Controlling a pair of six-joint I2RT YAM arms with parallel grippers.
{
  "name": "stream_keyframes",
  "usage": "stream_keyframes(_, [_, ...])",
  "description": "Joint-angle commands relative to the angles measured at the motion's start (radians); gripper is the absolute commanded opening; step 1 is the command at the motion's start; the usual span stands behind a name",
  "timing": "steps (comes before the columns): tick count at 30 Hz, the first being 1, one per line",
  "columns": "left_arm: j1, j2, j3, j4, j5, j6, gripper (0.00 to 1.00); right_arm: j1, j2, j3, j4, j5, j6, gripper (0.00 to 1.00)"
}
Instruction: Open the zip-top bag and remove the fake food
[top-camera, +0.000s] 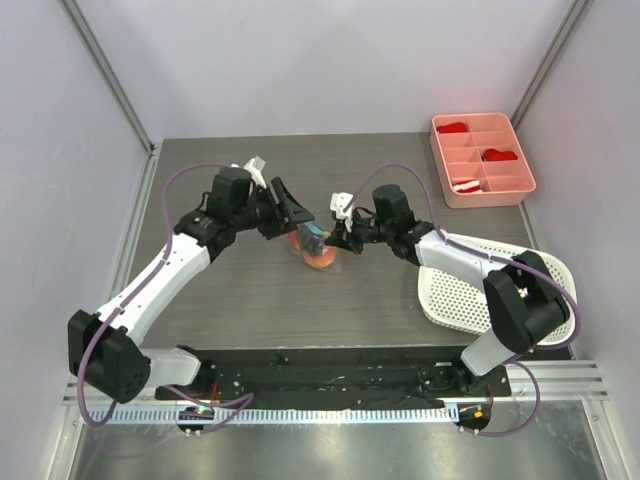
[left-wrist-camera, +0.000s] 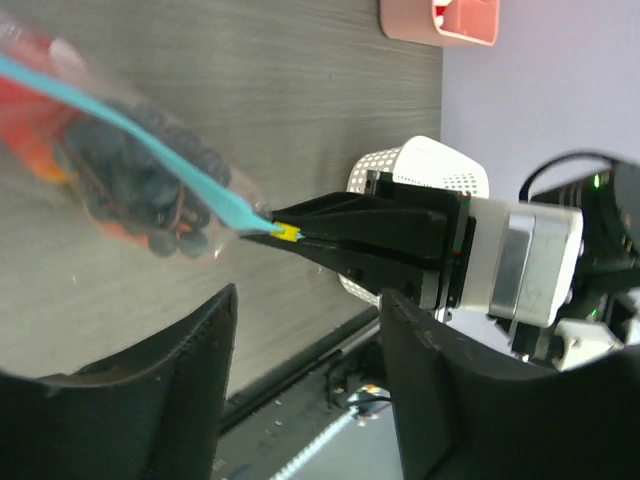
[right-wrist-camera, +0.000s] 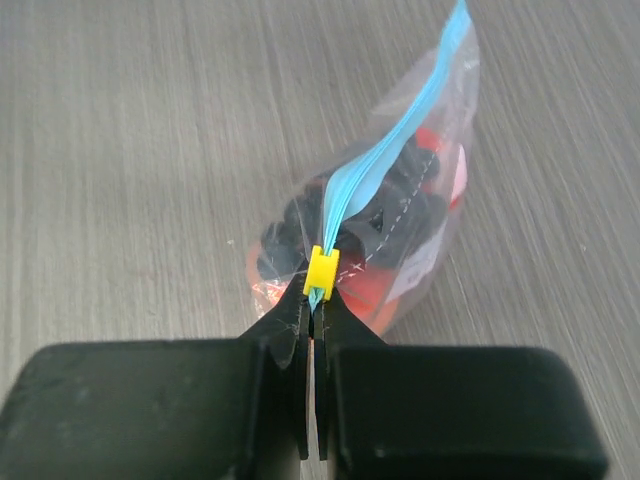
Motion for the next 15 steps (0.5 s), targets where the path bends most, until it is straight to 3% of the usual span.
stream_keyframes(1, [-0.055, -0.072, -0.013, -0.064, -0.137, -0.323, 0.73, 0.024, -0.099, -0.129, 0.227, 0.195, 0.041, 0.01])
stream_keyframes(3, [-0.099, -0.092, -0.071, -0.024, -0.222, -0.418, 0.87, 0.033, -0.107, -0.145, 0.279, 0.221, 0.063, 0.01])
stream_keyframes(6, [-0.128, -0.034, -0.045, -0.059, -0.232, -0.554, 0.88, 0.067, -0.111, -0.172, 0.342, 0.313, 0.069, 0.01])
stream_keyframes(7, [-0.147, -0.005, -0.015, -0.159, -0.230, -0.572, 0.88, 0.071, -0.113, -0.183, 0.379, 0.337, 0.068, 0.01])
stream_keyframes(11, [-0.174, 0.147, 0.149, -0.294, -0.205, -0.620, 0.75, 0.099, -0.136, -0.215, 0.432, 0.371, 0.074, 0.01])
stream_keyframes(14, [-0.188, 0.179, 0.136, -0.250, -0.225, -0.687, 0.69, 0.122, -0.159, -0.224, 0.436, 0.390, 0.063, 0.01])
stream_keyframes(15, [-0.188, 0.175, 0.125, -0.239, -0.233, -0.712, 0.62, 0.127, -0.162, -0.231, 0.436, 0.393, 0.059, 0.01])
